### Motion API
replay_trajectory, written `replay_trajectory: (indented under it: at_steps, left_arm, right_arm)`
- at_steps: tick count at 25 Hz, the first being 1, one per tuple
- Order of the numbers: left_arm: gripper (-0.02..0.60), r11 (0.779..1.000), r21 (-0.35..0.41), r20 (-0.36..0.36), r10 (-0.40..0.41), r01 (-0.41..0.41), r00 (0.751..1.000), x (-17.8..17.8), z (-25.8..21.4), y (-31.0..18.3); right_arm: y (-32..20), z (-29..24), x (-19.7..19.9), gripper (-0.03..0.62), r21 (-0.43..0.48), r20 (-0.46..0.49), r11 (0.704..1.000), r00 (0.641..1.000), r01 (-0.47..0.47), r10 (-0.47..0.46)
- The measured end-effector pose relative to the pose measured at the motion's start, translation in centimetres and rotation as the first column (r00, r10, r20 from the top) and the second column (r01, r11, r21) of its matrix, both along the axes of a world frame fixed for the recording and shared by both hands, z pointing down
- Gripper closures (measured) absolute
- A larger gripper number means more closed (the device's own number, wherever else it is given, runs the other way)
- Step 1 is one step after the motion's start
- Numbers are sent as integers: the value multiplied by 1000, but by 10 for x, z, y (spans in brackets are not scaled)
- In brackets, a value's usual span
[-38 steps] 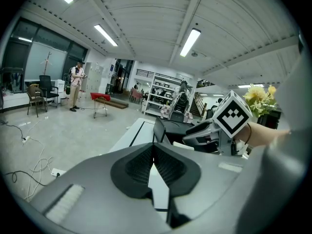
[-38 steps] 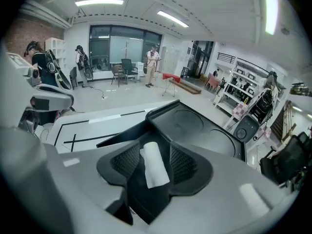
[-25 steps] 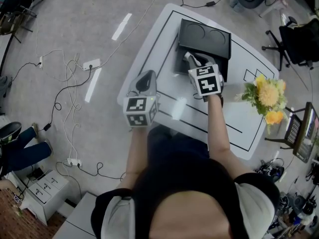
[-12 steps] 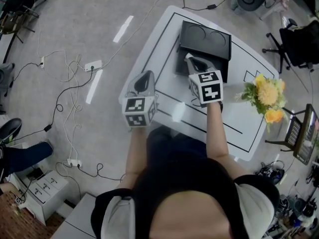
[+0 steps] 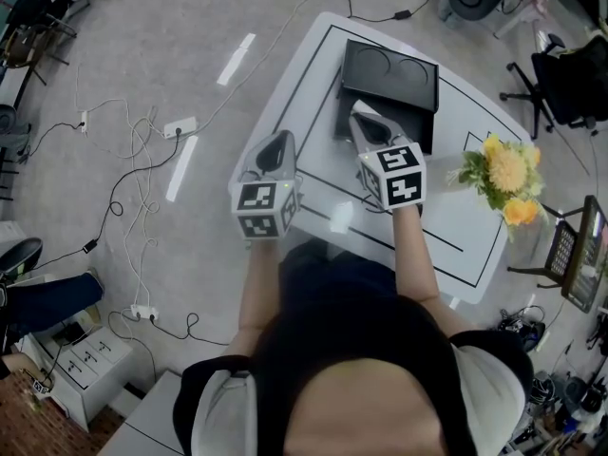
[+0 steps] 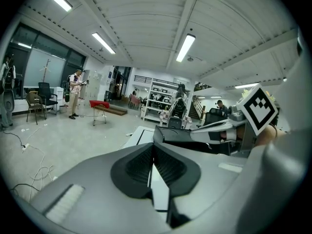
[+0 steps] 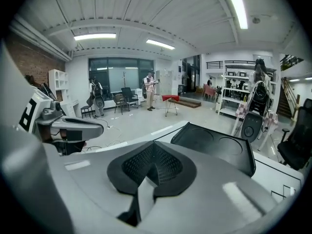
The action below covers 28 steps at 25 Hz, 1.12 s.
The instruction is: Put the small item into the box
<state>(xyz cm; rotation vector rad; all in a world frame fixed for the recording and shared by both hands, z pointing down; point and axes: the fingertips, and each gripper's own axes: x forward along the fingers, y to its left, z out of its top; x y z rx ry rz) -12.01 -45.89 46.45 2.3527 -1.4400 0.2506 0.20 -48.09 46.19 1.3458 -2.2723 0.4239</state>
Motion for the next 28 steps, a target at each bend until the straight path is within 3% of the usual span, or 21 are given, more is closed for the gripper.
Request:
replay_trajectory:
  at_steps: [16, 23, 28]
  left_arm:
    - [572, 999, 30, 2, 39, -39, 999, 3, -17, 6]
    - [572, 999, 14, 12, 51, -51, 999, 4, -10, 9]
    - [572, 998, 12, 11, 59, -59, 998, 7, -8, 9]
  right_arm:
    - [23, -29, 5, 594, 129, 124, 991, 992, -28, 12]
    - [29, -22, 7, 594, 98, 206, 995, 978, -29, 8]
    - [28, -15, 8, 594, 88, 195, 996, 981, -24, 7]
